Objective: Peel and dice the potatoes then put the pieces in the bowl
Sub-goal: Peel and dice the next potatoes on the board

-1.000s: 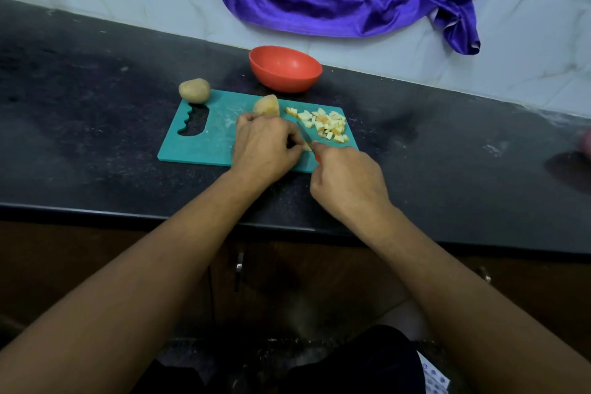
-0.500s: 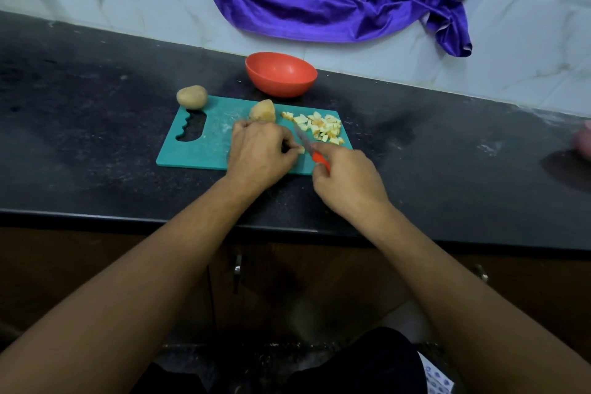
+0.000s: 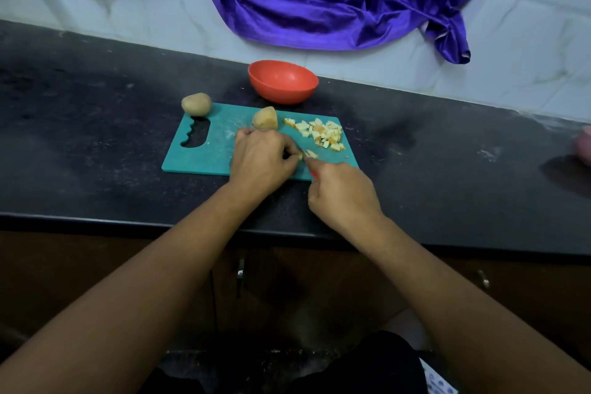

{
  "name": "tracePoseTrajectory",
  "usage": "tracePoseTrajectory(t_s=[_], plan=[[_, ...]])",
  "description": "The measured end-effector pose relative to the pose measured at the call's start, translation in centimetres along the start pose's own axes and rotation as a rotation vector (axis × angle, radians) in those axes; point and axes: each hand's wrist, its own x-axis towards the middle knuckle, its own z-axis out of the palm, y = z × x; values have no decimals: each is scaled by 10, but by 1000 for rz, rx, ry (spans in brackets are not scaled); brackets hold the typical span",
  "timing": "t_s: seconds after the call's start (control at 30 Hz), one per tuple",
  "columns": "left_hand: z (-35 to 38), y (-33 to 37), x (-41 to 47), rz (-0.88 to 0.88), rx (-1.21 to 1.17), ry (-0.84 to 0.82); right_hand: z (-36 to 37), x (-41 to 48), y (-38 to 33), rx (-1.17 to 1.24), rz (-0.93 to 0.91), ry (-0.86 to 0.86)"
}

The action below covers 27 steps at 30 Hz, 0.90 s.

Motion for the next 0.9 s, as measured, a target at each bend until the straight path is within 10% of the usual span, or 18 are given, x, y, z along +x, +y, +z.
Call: tracePoseTrajectory(t_s=[0.17,0.9], plan=[[0,0,0,-13,1,-4,-6,13,19,516,205,-16],[2,-4,0,-7,-2,-15,3,7,3,-70,-3,4]])
